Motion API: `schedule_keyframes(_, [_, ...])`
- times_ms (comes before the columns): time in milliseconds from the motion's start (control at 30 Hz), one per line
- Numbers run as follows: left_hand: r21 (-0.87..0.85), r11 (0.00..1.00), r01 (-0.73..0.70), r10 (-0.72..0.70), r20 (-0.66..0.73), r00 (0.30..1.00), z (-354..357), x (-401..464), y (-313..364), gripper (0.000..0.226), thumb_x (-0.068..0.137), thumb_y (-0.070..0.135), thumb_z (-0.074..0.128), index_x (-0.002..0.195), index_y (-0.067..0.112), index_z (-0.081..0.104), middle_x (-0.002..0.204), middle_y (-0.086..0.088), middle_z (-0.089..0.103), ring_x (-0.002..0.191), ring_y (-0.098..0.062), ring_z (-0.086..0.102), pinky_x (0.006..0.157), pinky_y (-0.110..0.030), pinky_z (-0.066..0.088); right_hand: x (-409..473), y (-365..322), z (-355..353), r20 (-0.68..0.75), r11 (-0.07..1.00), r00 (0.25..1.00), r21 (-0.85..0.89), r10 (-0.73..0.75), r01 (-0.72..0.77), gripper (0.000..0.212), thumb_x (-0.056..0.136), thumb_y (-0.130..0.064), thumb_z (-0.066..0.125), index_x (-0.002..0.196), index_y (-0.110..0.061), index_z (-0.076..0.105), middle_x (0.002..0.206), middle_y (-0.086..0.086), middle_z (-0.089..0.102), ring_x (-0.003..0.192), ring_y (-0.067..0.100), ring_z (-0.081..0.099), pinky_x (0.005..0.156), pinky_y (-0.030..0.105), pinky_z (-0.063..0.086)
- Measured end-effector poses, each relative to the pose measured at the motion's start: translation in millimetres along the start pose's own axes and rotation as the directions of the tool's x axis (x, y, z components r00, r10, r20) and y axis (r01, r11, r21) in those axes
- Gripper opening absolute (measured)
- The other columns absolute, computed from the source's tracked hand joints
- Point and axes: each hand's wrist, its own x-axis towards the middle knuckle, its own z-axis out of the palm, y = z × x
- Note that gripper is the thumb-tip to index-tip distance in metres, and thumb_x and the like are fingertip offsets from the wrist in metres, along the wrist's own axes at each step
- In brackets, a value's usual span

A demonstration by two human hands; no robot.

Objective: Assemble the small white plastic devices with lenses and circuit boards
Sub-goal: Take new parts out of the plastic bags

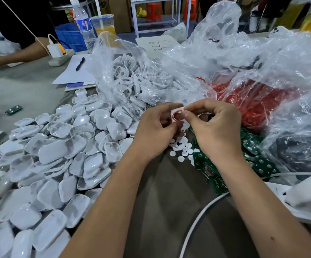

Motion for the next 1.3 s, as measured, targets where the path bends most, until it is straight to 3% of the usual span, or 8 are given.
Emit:
schedule_keyframes(200, [-0.006, 1.000, 0.003, -0.003, -0.009, 1.000, 0.0, 0.3, -1.2, 0.035, 0.090, -0.007, 0.066, 0.122, 0.009, 0.070, 0.090, -0.007, 0.079, 0.082, -0.032, 0.076, 0.077, -0.051, 0.063, 0.2, -1.7, -1.3, -0.025, 1.000, 1.000, -0.005, 0.010, -0.010, 0.009, 0.081, -0.015, 0.087, 0.079, -0.022, 0.081, 0.069, -0.013, 0.074, 0.064, 0.002, 0.069, 0.062, 0.015, 0.050])
schedule_keyframes(400, [-0.045, 0.999, 0.028, -0.028, -0.005, 1.000, -0.2, 1.4, -3.8, 0.033, 0.092, -0.007, 0.065, 0.121, 0.008, 0.070, 0.091, -0.005, 0.079, 0.074, -0.018, 0.074, 0.075, -0.050, 0.064, 0.9, -2.1, -2.7, -0.037, 0.999, 0.999, -0.007, 0.033, -0.033, 0.010, 0.081, -0.016, 0.087, 0.078, -0.023, 0.081, 0.069, -0.012, 0.074, 0.065, 0.005, 0.070, 0.063, 0.018, 0.053])
schedule_keyframes(533, [-0.054, 0.999, 0.010, -0.010, -0.012, 1.000, 0.1, 1.6, -5.3, 0.034, 0.090, -0.006, 0.067, 0.121, 0.008, 0.071, 0.095, -0.006, 0.079, 0.080, -0.017, 0.075, 0.074, -0.042, 0.064, 0.9, -0.4, -1.6, -0.033, 0.999, 0.999, -0.028, 0.033, -0.034, 0.012, 0.080, -0.015, 0.087, 0.076, -0.025, 0.080, 0.067, -0.013, 0.073, 0.062, 0.005, 0.068, 0.061, 0.017, 0.051])
schedule_keyframes(667, [-0.065, 0.998, -0.003, 0.002, -0.017, 1.000, -0.1, 0.4, -5.4, 0.034, 0.092, -0.005, 0.067, 0.122, 0.008, 0.071, 0.095, -0.008, 0.079, 0.084, -0.021, 0.075, 0.081, -0.051, 0.063, 0.3, 0.3, -1.4, -0.031, 0.998, 0.999, -0.052, 0.020, -0.022, 0.011, 0.080, -0.015, 0.087, 0.077, -0.023, 0.081, 0.066, -0.014, 0.072, 0.059, 0.001, 0.065, 0.058, 0.011, 0.044])
schedule_keyframes(833, [-0.145, 0.989, -0.017, 0.012, -0.038, 0.999, 1.8, -1.1, -2.5, 0.030, 0.098, -0.007, 0.059, 0.122, 0.005, 0.071, 0.099, -0.019, 0.076, 0.079, -0.015, 0.071, 0.077, -0.038, 0.064, -0.5, -0.7, -1.4, -0.039, 0.997, 0.999, -0.072, 0.000, -0.003, 0.010, 0.081, -0.013, 0.086, 0.078, -0.022, 0.081, 0.066, -0.014, 0.072, 0.058, -0.001, 0.063, 0.058, 0.008, 0.041])
schedule_keyframes(967, [-0.163, 0.987, -0.015, 0.010, -0.033, 0.999, 2.4, -1.2, -2.7, 0.031, 0.095, -0.008, 0.063, 0.123, 0.004, 0.071, 0.099, -0.019, 0.077, 0.080, -0.018, 0.072, 0.079, -0.042, 0.064, -1.7, -2.2, -1.1, -0.044, 0.998, 0.999, -0.061, 0.011, -0.014, 0.010, 0.081, -0.013, 0.086, 0.077, -0.021, 0.081, 0.066, -0.013, 0.072, 0.060, 0.000, 0.065, 0.059, 0.011, 0.044])
schedule_keyframes(1100, [-0.129, 0.991, -0.034, 0.031, -0.030, 0.999, 2.8, -1.8, -2.8, 0.034, 0.090, -0.008, 0.070, 0.122, 0.004, 0.071, 0.096, -0.016, 0.078, 0.081, -0.024, 0.073, 0.082, -0.053, 0.063, -1.1, -2.4, -2.0, -0.043, 0.998, 0.999, -0.053, 0.027, -0.029, 0.012, 0.080, -0.013, 0.086, 0.076, -0.022, 0.080, 0.065, -0.011, 0.072, 0.058, 0.010, 0.064, 0.057, 0.022, 0.051])
schedule_keyframes(1300, [-0.070, 0.997, -0.041, 0.038, -0.041, 0.998, 2.3, 0.4, -7.4, 0.034, 0.090, -0.001, 0.071, 0.122, 0.009, 0.073, 0.096, -0.010, 0.079, 0.084, -0.029, 0.077, 0.080, -0.054, 0.063, -2.8, -2.3, -1.4, -0.035, 0.995, 0.999, -0.091, -0.040, 0.036, 0.013, 0.080, -0.007, 0.085, 0.076, -0.018, 0.080, 0.060, -0.015, 0.066, 0.053, 0.004, 0.054, 0.054, 0.013, 0.043])
